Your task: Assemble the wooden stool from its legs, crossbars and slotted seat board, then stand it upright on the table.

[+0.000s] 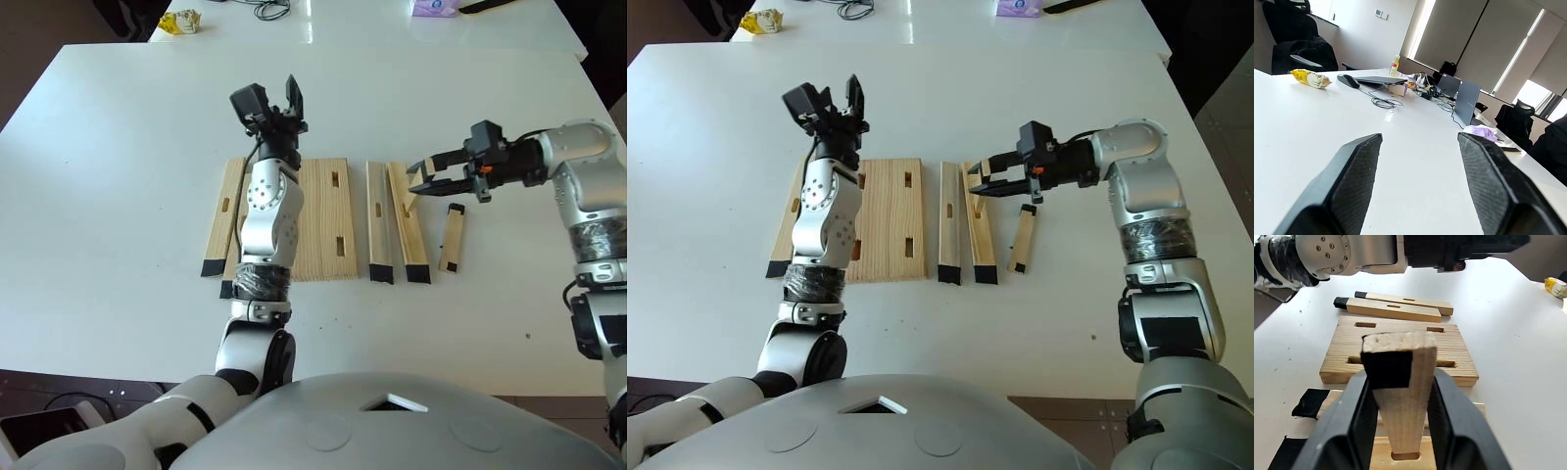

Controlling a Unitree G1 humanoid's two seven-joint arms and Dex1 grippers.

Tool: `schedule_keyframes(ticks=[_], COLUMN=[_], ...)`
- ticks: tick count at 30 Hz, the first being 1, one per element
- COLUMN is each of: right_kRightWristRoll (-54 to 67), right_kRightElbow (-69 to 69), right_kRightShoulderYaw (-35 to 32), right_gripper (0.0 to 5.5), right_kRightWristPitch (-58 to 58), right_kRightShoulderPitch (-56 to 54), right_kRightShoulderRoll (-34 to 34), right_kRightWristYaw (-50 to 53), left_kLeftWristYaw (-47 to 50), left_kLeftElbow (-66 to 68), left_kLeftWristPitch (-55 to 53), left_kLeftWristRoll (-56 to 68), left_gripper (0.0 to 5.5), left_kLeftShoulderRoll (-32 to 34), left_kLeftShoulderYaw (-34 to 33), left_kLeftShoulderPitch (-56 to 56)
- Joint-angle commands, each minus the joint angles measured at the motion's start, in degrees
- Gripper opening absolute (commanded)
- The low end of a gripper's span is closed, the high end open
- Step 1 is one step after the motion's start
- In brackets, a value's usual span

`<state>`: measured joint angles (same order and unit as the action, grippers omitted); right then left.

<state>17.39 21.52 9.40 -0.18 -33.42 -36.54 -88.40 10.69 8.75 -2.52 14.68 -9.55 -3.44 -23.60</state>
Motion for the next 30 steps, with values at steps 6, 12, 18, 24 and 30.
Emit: schedule_keyframes(ticks=[6,12,18,24,30], right_kRightWristRoll=[-2.5,-2.5,-2.9,-3.4,-3.2], right_kRightElbow=[4.1,5.5,6.3,6.9,6.7], right_kRightShoulderYaw=[0.7,0.2,0.6,0.3,0.3], right_gripper=[1.32,1.32,1.32,1.32,1.32], right_kRightWristPitch=[-6.0,-5.8,-5.4,-5.6,-5.2], right_kRightShoulderPitch=[-2.4,-3.2,-3.1,-2.5,-2.5], right_kRightShoulderRoll=[1.1,-0.4,-0.3,-0.1,0.0], right_kRightWristYaw=[-1.0,-2.4,-3.1,-2.5,-2.6], left_kLeftWristYaw=[-0.5,-1.5,-1.1,-1.1,-1.4], left_kLeftElbow=[-0.2,-1.4,-2.1,-2.5,-3.1], left_kLeftWristPitch=[-0.2,-0.8,-1.0,-1.3,-1.6], left_kLeftWristRoll=[0.2,0.6,0.2,0.3,0.2], left_gripper=[2.88,2.88,2.88,2.88,2.88], left_kLeftShoulderRoll=[-2.5,-2.7,-2.8,-2.9,-2.9], left_kLeftShoulderYaw=[1.3,2.0,1.9,2.1,2.5], left_kLeftShoulderPitch=[1.3,2.2,2.5,2.7,2.9])
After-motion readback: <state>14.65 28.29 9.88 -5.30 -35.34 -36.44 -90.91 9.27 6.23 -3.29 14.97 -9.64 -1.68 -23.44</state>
